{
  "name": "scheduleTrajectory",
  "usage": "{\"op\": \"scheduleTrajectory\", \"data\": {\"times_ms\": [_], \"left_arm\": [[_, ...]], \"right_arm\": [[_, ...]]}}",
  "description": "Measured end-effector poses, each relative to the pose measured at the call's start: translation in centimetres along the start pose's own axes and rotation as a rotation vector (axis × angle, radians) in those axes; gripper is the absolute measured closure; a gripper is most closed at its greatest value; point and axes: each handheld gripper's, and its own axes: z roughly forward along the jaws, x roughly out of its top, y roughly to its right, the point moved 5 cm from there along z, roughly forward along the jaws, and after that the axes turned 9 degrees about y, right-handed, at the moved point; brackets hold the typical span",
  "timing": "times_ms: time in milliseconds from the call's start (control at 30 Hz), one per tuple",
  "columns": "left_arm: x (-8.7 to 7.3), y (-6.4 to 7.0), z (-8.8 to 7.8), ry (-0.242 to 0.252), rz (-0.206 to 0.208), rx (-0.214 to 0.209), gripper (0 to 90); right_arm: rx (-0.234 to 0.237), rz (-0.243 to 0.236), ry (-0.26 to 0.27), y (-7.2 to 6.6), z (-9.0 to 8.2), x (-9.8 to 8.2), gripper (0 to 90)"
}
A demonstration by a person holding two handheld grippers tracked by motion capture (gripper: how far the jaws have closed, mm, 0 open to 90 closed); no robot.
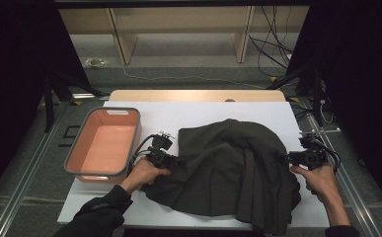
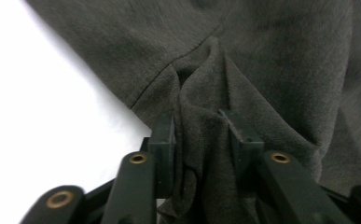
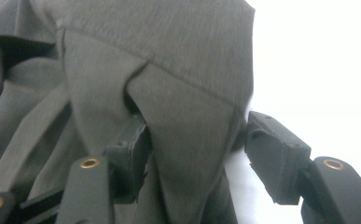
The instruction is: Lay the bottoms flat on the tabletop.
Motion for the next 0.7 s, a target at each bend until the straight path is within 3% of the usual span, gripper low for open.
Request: {"op": "scheduleTrajectory", "data": {"times_ms": [67, 200, 267, 333, 367, 433, 533, 700], "left_arm": [[-0.1, 0.0, 0.4, -0.008, -0.006, 0.001, 70.5], [-0.3, 0.0, 0.8, -0.019, -0.004, 0.000, 75.3], [-0.3, -0.2, 0.9, -0.020, -0.001, 0.002, 77.0], [-0.2, -0.2, 0.8, -0.009, -0.012, 0.003, 78.8], [0.0, -0.3, 0.7, 0.003, -0.014, 0.005, 79.6], [0.5, -0.4, 0.4, 0.039, -0.018, 0.013, 80.8], [1.6, -0.8, -0.5, 0.101, -0.024, 0.033, 81.6], [3.4, -1.3, -1.9, 0.196, -0.044, 0.049, 81.7]], "right_arm": [[-0.007, 0.004, -0.020, 0.0, 0.9, 0.4, 41.2], [-0.011, 0.012, -0.115, 0.3, 3.5, -0.3, 42.3], [0.007, 0.036, -0.149, 0.6, 4.6, -0.8, 53.4], [0.035, 0.047, -0.143, 0.6, 4.8, -0.8, 69.5], [0.034, 0.040, -0.137, 0.6, 4.8, -0.6, 78.2], [0.006, 0.003, -0.108, 0.6, 4.4, 0.1, 84.4], [-0.087, -0.062, -0.048, 0.7, 3.6, 1.7, 85.3], [-0.188, -0.075, 0.106, 1.5, 1.6, 4.3, 85.5]]}}
